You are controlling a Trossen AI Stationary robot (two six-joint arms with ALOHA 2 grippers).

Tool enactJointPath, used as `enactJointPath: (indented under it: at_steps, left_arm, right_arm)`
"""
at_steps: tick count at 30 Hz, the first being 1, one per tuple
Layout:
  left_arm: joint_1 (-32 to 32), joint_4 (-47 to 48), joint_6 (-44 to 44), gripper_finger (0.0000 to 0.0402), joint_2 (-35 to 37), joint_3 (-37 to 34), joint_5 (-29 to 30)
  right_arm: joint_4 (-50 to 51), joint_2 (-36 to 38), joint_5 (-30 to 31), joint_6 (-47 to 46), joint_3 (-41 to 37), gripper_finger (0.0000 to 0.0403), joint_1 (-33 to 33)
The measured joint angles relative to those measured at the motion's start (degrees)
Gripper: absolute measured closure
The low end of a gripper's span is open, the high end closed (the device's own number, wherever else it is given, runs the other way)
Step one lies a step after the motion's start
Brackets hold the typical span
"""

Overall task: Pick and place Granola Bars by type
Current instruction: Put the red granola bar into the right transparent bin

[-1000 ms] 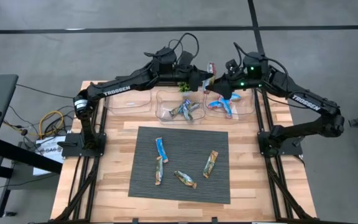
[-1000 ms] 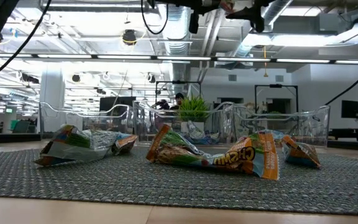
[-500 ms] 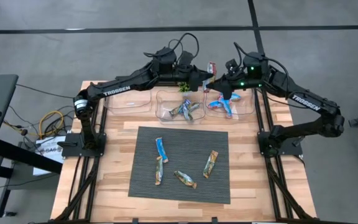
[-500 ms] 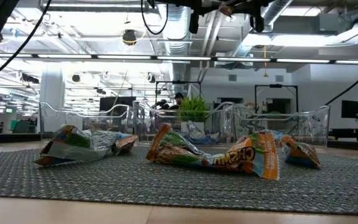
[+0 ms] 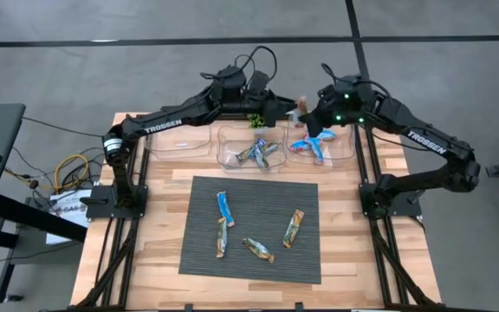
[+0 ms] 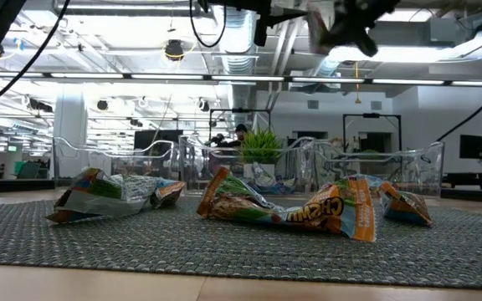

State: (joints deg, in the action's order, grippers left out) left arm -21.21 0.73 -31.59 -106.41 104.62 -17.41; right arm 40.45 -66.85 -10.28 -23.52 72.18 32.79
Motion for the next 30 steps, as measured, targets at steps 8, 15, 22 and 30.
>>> enactJointPath:
  at_steps: [8,15,22,30]
  left_arm:
    - [0.2,1.29,0.63,0.0266,0.02,0.02,-5.17]
    - [0.15,4.79,2.23,0.0265,0.04,0.02,-12.18]
    - [0.88,22.49,10.33,0.0265,0.02,0.02,-8.53]
    - [2.96,33.33,14.98,0.0265,0.02,0.02,3.76]
  right_arm:
    - [18.51,-0.02,14.44,4.72,-0.02,0.0379,5.57]
    - [25.83,-0.02,16.4,7.28,-0.02,0.0385,9.45]
    - [29.87,-0.18,16.41,7.6,-0.02,0.0375,10.11]
    - [32.73,-4.91,16.85,10.5,-0.06,0.0374,9.42]
